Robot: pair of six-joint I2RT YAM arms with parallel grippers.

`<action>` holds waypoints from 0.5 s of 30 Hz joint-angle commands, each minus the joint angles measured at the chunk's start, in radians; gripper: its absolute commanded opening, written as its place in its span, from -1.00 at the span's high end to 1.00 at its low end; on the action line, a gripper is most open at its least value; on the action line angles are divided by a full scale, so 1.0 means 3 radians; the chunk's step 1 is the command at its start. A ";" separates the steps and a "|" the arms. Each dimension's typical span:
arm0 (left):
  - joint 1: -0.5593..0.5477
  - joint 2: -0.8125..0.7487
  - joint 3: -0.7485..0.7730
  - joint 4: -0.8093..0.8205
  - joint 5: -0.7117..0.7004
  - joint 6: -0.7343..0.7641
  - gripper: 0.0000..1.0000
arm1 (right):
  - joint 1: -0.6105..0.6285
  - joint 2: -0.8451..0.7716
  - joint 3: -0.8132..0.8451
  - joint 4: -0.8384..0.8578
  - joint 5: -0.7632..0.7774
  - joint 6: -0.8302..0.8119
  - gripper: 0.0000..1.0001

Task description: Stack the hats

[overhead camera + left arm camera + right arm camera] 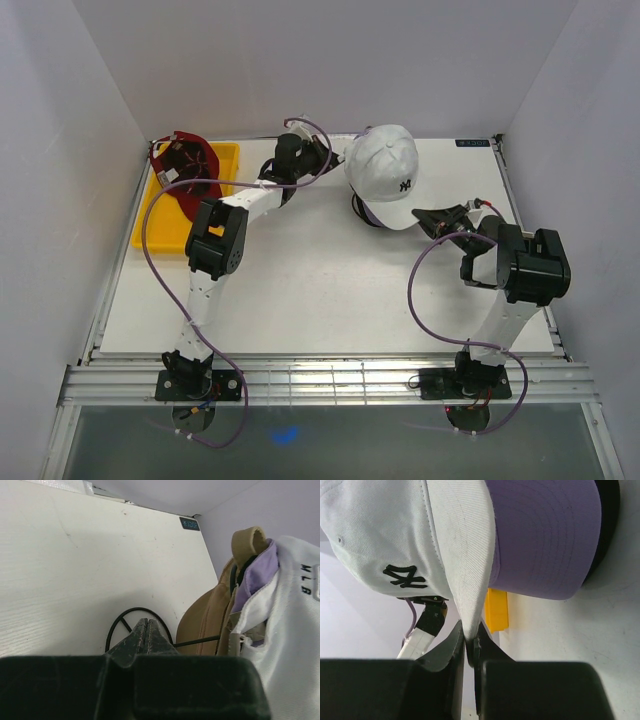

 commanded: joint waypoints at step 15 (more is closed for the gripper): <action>0.0172 -0.0647 -0.0029 0.0022 0.0031 0.0222 -0.07 | -0.0068 -0.0026 0.0373 -0.1521 -0.0231 -0.0520 0.84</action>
